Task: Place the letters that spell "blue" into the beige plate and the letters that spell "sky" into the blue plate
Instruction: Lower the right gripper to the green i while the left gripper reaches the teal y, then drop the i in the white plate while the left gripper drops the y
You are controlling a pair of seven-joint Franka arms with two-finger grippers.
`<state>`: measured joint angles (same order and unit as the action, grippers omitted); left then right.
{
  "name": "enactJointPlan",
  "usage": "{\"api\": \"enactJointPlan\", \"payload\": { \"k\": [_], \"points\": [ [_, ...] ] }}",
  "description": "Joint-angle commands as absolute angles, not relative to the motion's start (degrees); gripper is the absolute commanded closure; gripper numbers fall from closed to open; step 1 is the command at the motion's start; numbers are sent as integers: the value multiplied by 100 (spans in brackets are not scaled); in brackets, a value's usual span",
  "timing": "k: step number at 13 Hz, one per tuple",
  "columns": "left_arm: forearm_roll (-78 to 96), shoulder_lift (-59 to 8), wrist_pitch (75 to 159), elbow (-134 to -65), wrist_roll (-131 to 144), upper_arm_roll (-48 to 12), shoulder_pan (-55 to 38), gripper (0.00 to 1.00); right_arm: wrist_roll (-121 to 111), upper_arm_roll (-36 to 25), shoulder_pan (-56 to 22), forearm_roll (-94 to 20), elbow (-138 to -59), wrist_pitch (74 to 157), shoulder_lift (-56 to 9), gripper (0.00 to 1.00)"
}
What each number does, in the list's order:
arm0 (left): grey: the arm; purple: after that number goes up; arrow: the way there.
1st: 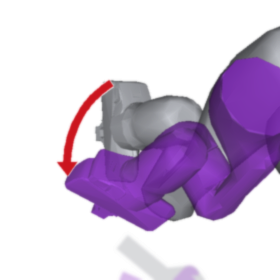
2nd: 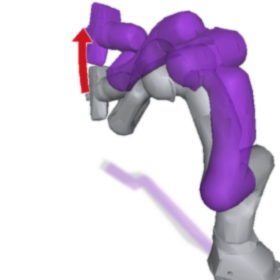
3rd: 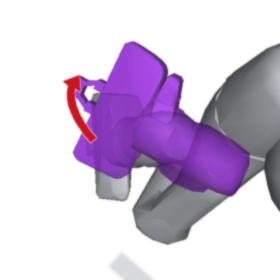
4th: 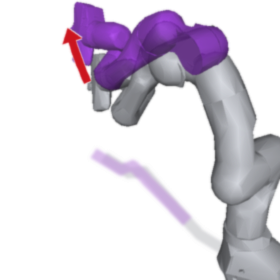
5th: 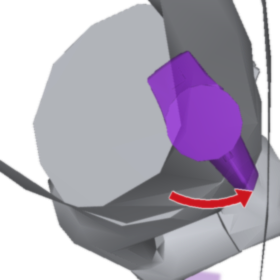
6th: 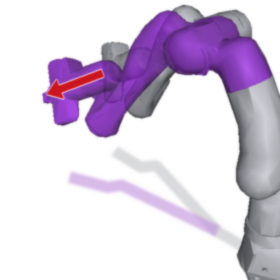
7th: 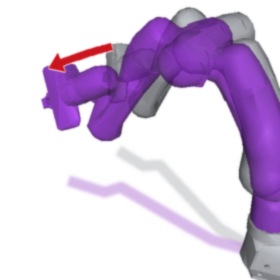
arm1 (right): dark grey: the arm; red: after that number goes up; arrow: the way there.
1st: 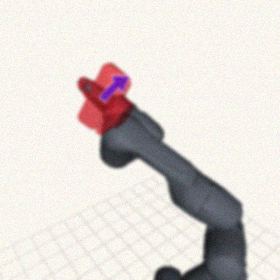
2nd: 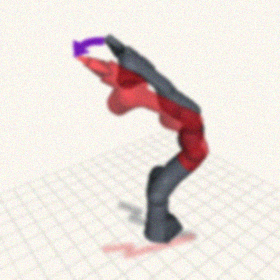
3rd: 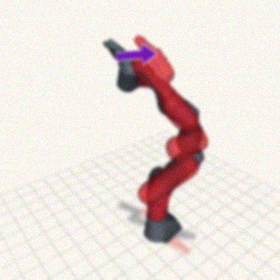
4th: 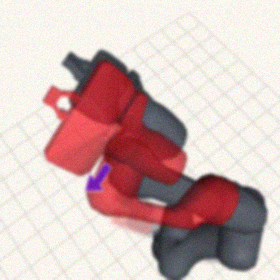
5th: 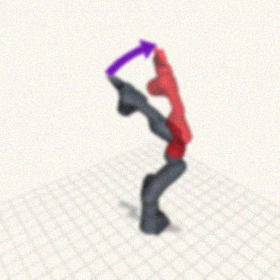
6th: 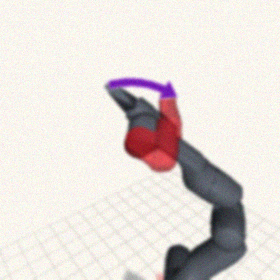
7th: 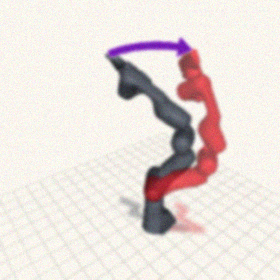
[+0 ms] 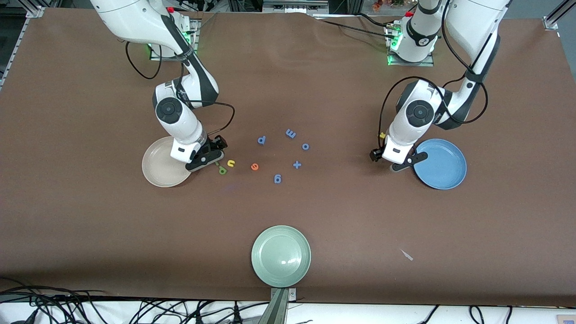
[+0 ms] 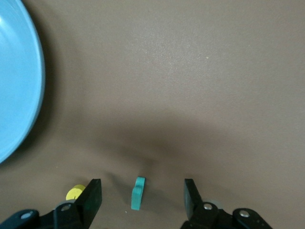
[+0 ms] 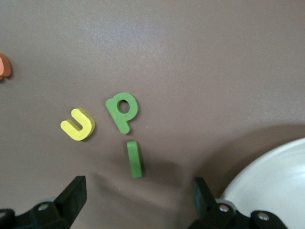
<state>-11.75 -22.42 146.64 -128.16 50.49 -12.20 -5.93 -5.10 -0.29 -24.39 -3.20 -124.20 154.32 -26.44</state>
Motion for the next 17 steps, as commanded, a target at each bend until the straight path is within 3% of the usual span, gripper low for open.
{"api": "enactJointPlan", "payload": {
  "k": [1,5,10,11,14,17],
  "points": [
    [-1397,-2285,14766,-12858,5308,-1222,-615,25,-624,9,-2426,-316,-12472,15705,-2733,2],
    [-1406,-2408,14783,-12867,5353,-1222,-615,44,-624,9,-2478,-316,-12384,15794,-2839,19],
    [-1406,-2321,14696,-12806,5326,-1230,-589,91,-545,9,-2478,-325,-12349,15785,-2839,70],
    [-1398,-2181,14547,-12780,5300,-1230,-554,96,-536,9,-2479,-325,-12349,15785,-2839,76],
    [-1337,-1777,13959,-12701,5012,-1230,-370,100,-536,18,-2470,-351,-12340,15768,-2821,97],
    [-1309,-1477,13290,-12700,4483,-1213,-150,100,-554,-9,-2444,-369,-12314,15427,-2586,98]
  ]
}}
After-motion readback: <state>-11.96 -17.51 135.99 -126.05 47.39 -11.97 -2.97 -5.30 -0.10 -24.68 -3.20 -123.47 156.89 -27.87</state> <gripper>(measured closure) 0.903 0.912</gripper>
